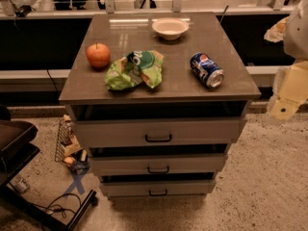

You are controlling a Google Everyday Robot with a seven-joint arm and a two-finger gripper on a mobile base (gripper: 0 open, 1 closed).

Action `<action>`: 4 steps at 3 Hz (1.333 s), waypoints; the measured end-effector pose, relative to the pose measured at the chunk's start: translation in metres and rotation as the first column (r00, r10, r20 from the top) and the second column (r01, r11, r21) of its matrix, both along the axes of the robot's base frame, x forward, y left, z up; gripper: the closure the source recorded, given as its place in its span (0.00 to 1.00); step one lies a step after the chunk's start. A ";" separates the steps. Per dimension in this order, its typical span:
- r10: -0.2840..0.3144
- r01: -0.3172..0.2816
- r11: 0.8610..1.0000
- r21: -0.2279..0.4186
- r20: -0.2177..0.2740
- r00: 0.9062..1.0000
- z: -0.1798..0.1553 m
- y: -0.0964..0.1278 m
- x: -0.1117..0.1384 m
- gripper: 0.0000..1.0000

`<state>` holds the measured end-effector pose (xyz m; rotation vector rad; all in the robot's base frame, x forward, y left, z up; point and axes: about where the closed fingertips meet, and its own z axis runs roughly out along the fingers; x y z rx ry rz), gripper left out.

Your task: Place pepsi can upright

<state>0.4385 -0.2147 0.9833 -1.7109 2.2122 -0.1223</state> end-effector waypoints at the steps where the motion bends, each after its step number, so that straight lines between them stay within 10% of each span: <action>1: 0.000 0.000 1.000 0.000 0.000 1.000 0.000 0.000 0.000 0.00; 3: -0.183 0.194 0.970 0.143 -0.088 0.979 0.000 -0.013 0.058 0.00; 4: -0.336 0.367 0.916 0.162 -0.189 0.923 -0.007 -0.019 0.107 0.00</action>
Offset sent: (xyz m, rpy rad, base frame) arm 0.0572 -0.0153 -0.0020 0.1781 0.0581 -0.1743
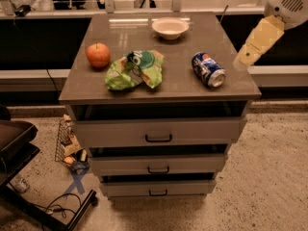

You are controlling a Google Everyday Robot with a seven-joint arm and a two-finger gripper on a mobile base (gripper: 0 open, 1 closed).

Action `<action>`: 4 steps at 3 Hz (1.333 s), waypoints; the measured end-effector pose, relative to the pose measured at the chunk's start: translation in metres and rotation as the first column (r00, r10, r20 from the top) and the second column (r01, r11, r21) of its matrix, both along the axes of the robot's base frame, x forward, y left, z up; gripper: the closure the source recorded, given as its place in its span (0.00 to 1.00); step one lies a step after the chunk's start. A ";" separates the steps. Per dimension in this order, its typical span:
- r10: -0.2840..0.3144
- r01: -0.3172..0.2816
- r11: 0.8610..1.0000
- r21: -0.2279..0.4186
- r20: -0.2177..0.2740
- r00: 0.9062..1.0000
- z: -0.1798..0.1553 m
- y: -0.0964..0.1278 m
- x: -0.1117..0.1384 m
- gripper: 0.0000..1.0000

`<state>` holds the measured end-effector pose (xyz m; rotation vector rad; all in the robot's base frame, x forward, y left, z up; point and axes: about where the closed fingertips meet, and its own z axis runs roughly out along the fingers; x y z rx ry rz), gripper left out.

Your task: Place pepsi can upright

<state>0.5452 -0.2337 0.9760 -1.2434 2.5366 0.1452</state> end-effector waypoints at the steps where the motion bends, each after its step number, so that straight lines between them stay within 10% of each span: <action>1: -0.146 0.146 0.989 0.015 -0.005 0.989 0.009 -0.001 0.044 0.00; 4: -0.193 0.190 0.980 0.052 0.060 0.979 0.009 0.016 0.090 0.00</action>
Offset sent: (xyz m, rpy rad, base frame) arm 0.0401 -0.0010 0.0079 0.0140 0.0048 -0.1345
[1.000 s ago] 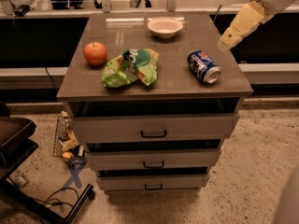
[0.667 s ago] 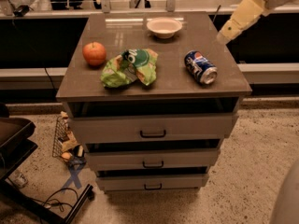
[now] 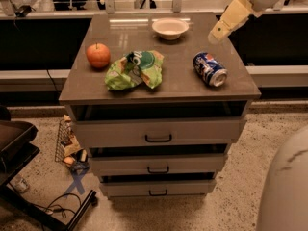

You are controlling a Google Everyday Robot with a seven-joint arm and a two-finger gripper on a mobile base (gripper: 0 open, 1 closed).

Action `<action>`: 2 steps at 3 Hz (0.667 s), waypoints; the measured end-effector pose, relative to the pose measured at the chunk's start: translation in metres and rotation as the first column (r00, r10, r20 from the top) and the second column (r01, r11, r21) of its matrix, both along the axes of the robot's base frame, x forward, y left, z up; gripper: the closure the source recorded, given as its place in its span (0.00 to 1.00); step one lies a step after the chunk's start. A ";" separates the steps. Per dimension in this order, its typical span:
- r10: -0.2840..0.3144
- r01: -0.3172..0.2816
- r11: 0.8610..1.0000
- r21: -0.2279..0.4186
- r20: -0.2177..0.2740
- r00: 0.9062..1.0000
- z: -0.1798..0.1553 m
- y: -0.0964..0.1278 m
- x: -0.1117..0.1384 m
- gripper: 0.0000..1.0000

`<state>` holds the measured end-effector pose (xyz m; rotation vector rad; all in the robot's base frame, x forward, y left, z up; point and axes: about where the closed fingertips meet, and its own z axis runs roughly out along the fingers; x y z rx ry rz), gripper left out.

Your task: Place pepsi can upright

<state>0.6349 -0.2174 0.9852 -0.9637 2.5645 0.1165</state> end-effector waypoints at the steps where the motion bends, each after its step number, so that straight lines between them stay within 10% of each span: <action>1: -0.031 0.031 0.999 -0.008 -0.052 0.998 -0.017 0.022 0.024 0.00; 2: -0.093 0.090 0.995 -0.043 -0.095 0.991 -0.034 0.032 0.046 0.00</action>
Offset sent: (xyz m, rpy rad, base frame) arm 0.0598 0.0339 -0.0374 -0.1076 0.2441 -0.1617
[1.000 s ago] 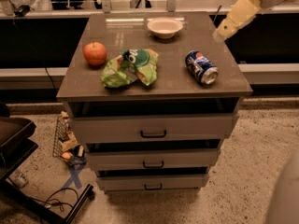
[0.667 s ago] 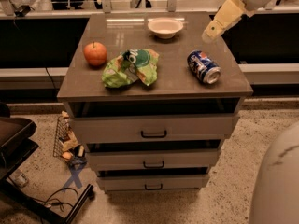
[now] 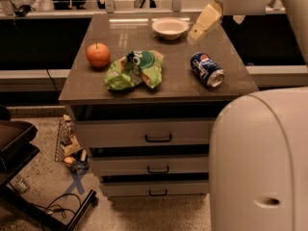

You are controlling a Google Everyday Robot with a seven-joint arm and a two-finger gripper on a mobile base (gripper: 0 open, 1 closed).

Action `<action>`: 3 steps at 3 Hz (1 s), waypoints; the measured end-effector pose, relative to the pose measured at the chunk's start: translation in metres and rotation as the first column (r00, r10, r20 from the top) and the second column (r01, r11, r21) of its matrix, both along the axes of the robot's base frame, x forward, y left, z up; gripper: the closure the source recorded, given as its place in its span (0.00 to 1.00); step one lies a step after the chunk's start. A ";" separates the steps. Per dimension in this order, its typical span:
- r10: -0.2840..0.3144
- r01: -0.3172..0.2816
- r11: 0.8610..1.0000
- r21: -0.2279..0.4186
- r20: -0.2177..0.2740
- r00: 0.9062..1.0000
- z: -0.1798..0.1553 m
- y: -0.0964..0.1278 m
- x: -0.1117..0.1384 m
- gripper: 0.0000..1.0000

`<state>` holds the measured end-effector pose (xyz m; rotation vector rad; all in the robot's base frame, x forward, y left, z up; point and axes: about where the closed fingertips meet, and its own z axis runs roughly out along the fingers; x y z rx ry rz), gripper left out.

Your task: Place pepsi can upright

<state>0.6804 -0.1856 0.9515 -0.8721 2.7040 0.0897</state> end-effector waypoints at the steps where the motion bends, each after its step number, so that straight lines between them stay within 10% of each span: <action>1: -0.052 0.051 0.998 -0.038 -0.019 0.998 -0.014 0.004 0.018 0.00; 3: -0.162 0.156 0.984 -0.090 -0.062 0.985 -0.044 -0.023 0.029 0.00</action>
Offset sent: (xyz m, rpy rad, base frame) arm 0.0029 -0.0340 -0.0310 -0.1483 0.2639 -0.1900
